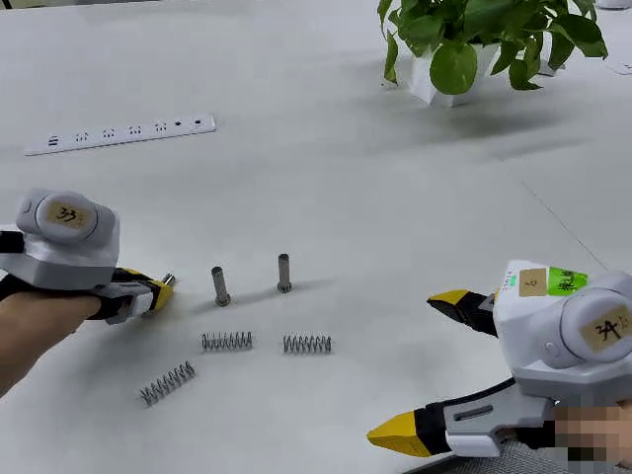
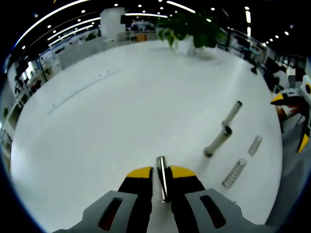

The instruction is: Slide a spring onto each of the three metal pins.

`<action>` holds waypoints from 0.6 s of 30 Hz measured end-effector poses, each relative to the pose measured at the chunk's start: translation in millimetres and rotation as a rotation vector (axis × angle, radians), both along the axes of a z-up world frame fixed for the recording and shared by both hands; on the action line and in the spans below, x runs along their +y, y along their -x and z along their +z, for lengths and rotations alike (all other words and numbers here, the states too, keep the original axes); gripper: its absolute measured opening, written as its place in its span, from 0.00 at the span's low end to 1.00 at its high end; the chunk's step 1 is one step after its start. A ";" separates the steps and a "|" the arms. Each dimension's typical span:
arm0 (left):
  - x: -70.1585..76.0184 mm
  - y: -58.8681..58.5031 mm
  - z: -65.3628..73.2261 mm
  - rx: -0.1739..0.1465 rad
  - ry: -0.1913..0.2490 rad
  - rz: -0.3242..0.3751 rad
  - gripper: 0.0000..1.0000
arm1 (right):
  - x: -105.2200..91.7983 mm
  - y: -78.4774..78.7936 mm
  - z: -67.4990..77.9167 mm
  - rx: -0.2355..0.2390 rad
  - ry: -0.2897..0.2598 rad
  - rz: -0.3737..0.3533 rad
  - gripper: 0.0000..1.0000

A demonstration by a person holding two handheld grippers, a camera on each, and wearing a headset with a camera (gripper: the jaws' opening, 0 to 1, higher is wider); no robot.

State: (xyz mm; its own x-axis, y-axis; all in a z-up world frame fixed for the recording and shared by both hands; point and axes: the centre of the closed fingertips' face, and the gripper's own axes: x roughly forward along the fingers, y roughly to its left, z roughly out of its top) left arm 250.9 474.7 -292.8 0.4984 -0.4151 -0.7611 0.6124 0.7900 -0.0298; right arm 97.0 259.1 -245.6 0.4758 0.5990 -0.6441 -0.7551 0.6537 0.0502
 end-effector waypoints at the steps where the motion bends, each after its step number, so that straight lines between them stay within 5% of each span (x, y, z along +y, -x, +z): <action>1: -1.1 0.4 -0.5 0.002 -0.015 -0.010 0.13 | -0.4 0.3 -0.4 0.001 0.002 0.000 0.97; 11: -1.6 -0.8 -2.9 0.024 -0.101 -0.034 0.12 | 0.2 0.9 -0.7 -0.003 -0.001 -0.006 0.97; 18: 2.8 -2.9 -2.8 0.026 -0.112 -0.002 0.09 | -4.9 -2.2 1.7 -0.013 -0.002 -0.025 0.96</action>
State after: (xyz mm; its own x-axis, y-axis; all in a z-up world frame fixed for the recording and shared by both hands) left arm 253.8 477.5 -295.6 0.4776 -0.3275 -0.8152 0.6140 0.7882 0.0431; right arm 99.2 254.2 -243.9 0.4990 0.5883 -0.6363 -0.7391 0.6723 0.0419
